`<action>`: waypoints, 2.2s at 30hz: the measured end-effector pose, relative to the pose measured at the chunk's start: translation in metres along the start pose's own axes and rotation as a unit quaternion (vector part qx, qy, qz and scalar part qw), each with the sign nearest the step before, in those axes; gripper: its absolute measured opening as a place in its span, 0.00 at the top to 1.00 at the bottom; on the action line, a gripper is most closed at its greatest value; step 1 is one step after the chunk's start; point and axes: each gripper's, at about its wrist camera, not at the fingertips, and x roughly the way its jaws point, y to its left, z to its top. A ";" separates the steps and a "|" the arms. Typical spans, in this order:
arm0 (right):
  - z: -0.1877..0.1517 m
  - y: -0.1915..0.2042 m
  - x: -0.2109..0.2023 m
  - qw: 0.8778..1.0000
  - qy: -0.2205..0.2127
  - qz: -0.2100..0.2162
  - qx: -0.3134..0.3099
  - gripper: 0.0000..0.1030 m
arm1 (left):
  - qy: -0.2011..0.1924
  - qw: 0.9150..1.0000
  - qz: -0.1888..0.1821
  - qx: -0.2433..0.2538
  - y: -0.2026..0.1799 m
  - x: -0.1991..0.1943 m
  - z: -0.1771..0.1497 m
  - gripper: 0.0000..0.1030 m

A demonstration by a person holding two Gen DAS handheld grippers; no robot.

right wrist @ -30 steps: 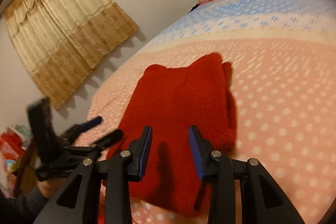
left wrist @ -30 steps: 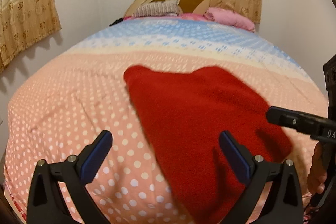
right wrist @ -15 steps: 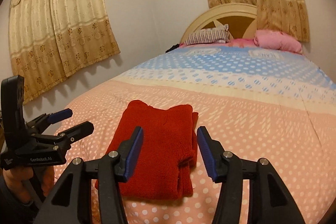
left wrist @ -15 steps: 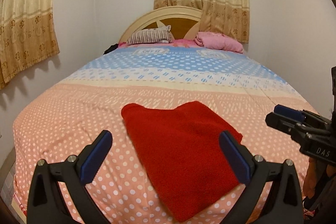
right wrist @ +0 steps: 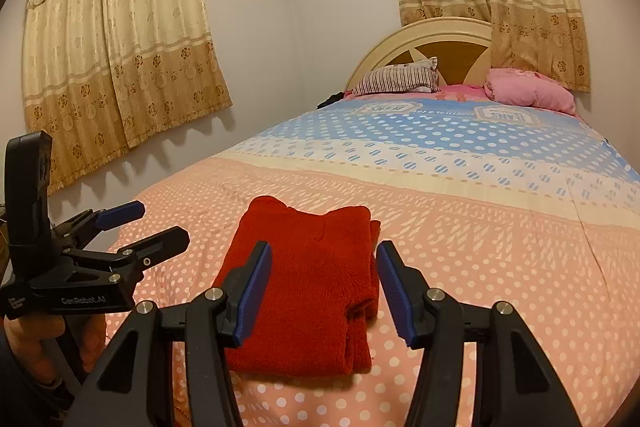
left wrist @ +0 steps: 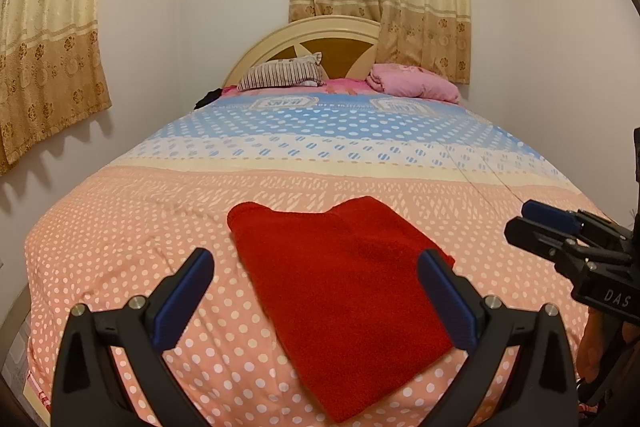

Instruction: Fold small clothes

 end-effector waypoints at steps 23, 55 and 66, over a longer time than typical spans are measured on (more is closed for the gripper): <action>-0.001 0.003 -0.002 1.000 0.002 0.002 0.007 0.46 | 0.002 1.000 -0.001 0.002 -0.003 0.000 -0.003 0.00; -0.008 0.002 -0.003 1.000 -0.011 -0.001 0.017 0.46 | 0.002 1.000 -0.005 0.011 -0.002 0.001 -0.002 0.00; -0.010 0.000 0.000 1.000 -0.004 -0.001 0.019 0.45 | -0.016 0.999 0.017 0.023 -0.002 -0.003 0.002 0.00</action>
